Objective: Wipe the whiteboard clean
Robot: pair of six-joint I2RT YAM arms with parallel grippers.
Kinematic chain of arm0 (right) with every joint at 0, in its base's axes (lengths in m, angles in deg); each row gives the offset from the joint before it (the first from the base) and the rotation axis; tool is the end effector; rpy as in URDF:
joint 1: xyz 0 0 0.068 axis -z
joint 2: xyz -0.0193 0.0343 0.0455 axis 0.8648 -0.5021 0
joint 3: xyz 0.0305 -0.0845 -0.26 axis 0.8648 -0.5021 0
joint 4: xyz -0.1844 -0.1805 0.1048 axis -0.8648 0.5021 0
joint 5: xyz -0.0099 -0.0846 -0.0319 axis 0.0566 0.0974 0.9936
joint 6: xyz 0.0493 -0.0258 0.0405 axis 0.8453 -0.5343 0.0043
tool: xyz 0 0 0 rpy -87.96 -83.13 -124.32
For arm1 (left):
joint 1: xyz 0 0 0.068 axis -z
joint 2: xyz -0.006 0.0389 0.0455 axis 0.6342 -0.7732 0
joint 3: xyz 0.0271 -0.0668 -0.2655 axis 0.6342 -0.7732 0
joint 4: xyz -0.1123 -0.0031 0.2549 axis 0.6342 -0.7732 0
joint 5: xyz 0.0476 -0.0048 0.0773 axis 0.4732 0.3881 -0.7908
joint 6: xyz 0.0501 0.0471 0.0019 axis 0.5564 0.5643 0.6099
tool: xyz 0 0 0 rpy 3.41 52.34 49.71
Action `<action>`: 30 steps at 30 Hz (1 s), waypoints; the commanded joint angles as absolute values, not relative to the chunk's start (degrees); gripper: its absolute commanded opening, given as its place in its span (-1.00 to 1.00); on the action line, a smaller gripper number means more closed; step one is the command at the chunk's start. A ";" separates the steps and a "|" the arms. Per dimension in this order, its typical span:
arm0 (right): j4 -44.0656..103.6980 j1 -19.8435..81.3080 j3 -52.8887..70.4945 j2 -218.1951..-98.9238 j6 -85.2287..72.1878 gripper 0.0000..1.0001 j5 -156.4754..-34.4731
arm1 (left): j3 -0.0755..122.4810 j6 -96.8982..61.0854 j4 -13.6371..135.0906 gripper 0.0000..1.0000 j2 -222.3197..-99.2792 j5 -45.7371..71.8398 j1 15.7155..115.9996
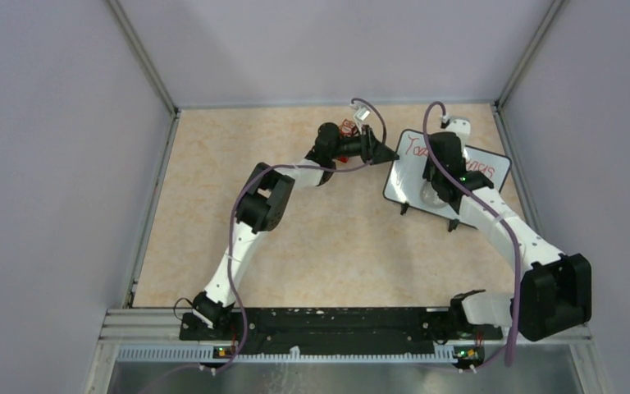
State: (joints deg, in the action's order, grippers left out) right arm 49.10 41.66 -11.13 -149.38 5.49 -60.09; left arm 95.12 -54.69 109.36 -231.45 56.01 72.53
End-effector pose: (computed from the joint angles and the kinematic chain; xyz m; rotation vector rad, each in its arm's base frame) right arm 0.2990 0.0711 0.2782 0.2759 2.1049 -0.1531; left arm 0.4686 -0.3581 0.1595 0.6593 1.5934 -1.7189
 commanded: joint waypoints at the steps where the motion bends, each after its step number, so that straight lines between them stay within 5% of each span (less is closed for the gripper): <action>1: 48.72 41.64 -5.18 -152.32 3.92 -1.00 -57.87 | 96.44 -54.93 114.17 -0.04 -232.94 58.05 73.40; 12: 49.59 41.37 1.84 -161.42 2.93 -1.00 -63.72 | 96.71 -50.99 111.30 -0.64 -233.66 58.20 74.71; 15: 49.26 39.20 1.91 -162.55 2.10 -1.00 -62.65 | 95.32 -48.98 110.31 -1.00 -232.61 57.44 74.76; 30: 45.04 37.53 5.32 -168.69 3.88 -1.00 -66.38 | 93.03 -49.34 113.94 -1.00 -233.50 58.22 74.73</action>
